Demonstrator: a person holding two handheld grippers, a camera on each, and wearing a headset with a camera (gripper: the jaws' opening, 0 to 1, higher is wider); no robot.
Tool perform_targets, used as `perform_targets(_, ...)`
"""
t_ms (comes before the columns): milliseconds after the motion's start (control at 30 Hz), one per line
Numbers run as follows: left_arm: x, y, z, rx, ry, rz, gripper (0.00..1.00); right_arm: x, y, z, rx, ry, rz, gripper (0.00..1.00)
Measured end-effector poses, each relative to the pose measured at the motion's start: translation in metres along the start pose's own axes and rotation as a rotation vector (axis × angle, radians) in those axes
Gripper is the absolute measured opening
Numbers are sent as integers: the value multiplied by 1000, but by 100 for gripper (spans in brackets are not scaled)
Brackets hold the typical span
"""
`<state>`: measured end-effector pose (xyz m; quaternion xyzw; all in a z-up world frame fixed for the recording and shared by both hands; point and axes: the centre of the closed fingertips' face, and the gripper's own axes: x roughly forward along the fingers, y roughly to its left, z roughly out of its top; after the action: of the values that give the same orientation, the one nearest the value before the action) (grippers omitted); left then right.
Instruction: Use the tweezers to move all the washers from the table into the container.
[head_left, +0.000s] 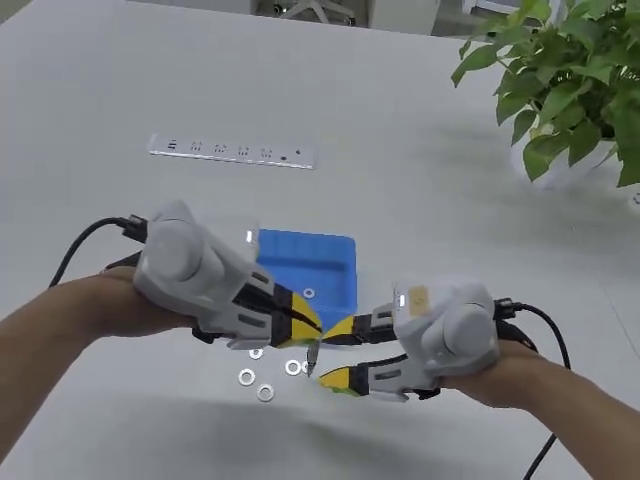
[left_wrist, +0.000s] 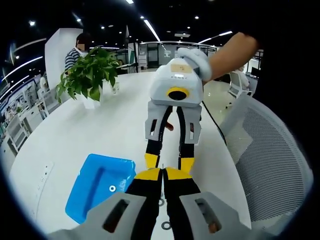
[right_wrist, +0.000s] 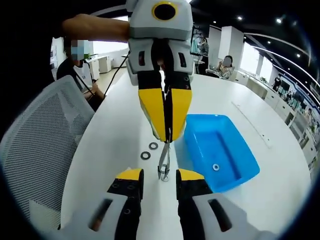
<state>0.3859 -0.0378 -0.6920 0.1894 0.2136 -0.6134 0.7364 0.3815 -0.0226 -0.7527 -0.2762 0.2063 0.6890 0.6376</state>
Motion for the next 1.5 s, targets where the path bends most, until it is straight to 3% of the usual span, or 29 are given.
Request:
perform_targets(367,1,0,1,1,2,-3,5,12,-4,-2,-59,37,22,13)
perform_targets(900,1,-3,2,2,6,-5,5,22,-1,-10,-84,89,56,11)
perform_targets(1500,0,-3,1,-6,7,-8,6,23,-1,-11,-40,92,49,8)
